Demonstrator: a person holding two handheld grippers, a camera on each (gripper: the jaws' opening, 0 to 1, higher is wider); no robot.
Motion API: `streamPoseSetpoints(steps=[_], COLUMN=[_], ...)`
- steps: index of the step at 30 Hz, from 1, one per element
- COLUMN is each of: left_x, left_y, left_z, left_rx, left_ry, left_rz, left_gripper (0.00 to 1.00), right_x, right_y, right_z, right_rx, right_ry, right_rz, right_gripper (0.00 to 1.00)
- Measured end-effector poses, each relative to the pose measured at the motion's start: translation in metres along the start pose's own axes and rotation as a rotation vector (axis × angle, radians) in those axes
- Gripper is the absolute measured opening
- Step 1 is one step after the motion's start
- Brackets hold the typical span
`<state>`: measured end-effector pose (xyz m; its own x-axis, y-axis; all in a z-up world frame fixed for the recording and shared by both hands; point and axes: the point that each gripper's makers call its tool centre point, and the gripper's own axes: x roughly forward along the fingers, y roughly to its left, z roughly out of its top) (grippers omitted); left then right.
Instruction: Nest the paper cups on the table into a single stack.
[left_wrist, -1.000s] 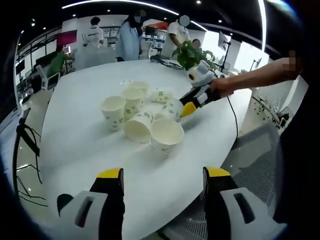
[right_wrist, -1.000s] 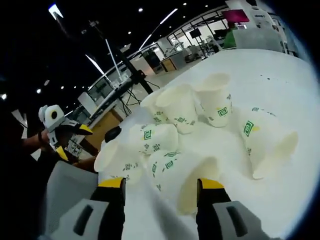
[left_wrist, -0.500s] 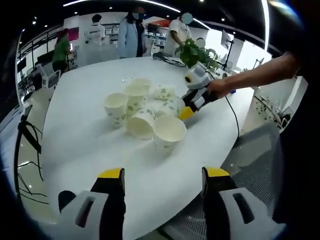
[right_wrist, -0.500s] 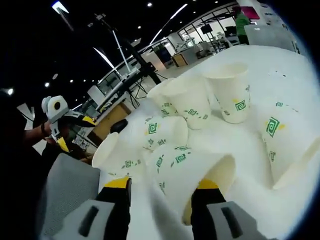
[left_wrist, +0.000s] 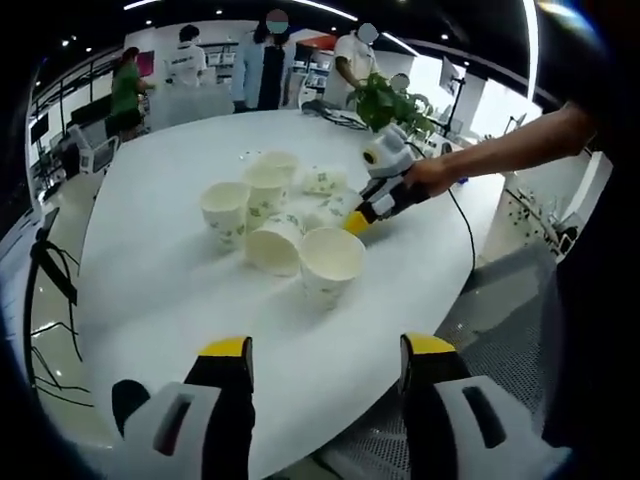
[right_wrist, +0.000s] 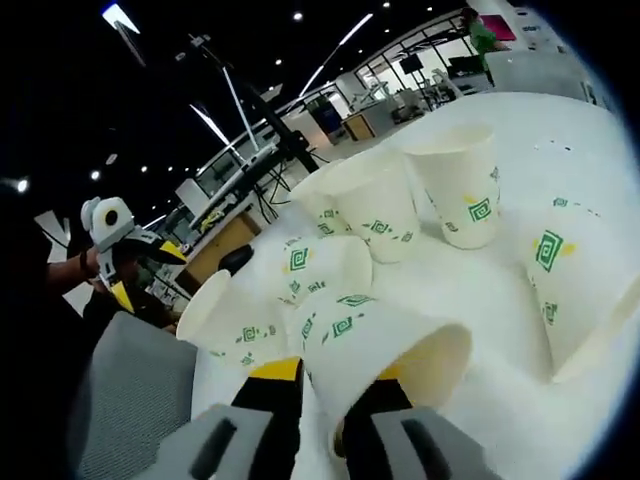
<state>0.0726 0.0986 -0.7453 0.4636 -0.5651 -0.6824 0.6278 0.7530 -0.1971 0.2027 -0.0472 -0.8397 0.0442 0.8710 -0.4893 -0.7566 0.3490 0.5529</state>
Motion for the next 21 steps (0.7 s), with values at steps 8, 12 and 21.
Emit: streamPoseSetpoints(steps=[8,12,21], left_x=[0.003,0.001,0.004], left_y=[-0.001,-0.003,-0.001], left_z=[0.001,0.001,0.001], left_rx=[-0.004,-0.005,-0.009], left_ry=[-0.01,-0.014,-0.036], left_rz=[-0.007,-0.007,-0.004], left_gripper=[0.58,0.58,0.57], right_x=[0.0,-0.009,-0.032], right_y=[0.01,0.014,0.019], right_z=[0.001,0.005,0.01], right_rx=[-0.01,-0.02,-0.031], right_ry=[-0.012,-0.014,-0.016], right_rz=[0.006,-0.012,-0.091], right_gripper=[0.0,0.0,0.0])
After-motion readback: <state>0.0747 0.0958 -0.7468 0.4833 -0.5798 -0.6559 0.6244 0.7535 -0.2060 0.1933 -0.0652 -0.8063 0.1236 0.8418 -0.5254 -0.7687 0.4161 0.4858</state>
